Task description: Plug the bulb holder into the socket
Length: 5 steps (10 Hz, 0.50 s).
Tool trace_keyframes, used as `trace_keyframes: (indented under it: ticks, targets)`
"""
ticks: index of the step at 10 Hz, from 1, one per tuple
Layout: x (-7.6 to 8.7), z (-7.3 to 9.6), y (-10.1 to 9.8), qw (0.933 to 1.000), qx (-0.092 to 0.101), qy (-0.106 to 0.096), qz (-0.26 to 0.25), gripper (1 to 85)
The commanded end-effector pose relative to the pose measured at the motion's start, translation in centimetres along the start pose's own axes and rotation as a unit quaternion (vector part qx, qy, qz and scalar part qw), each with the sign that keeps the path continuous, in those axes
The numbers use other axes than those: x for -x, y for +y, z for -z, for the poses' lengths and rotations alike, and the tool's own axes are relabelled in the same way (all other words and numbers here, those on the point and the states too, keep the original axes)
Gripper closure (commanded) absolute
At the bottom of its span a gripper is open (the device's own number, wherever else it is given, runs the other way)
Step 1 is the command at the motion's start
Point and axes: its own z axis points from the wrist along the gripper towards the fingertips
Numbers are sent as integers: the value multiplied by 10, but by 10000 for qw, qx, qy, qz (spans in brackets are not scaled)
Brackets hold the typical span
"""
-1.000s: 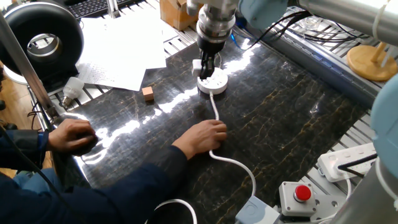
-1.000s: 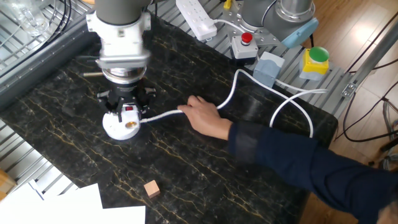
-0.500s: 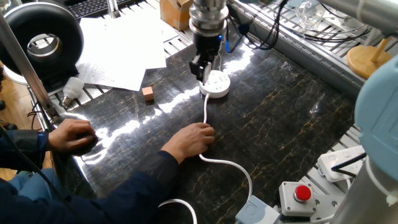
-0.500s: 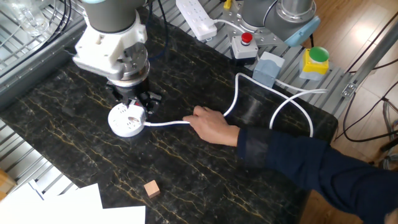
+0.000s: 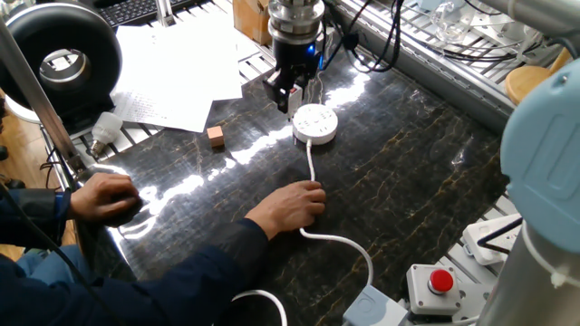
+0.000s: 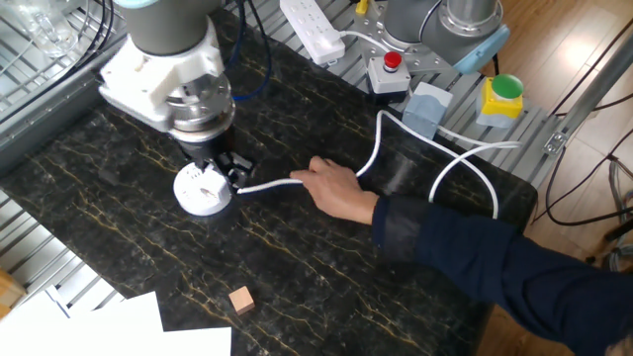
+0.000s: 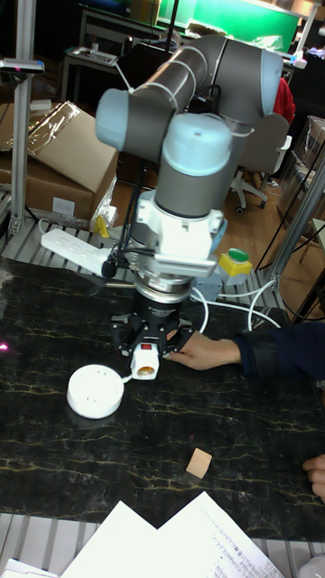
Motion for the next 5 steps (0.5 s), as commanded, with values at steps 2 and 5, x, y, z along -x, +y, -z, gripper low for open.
trace_keyframes:
  ticks: [2,5]
  targets:
    - [2,1,-18,9993,302,-222,8,843]
    - [-7,-4,-28,9988,340,-330,126,843]
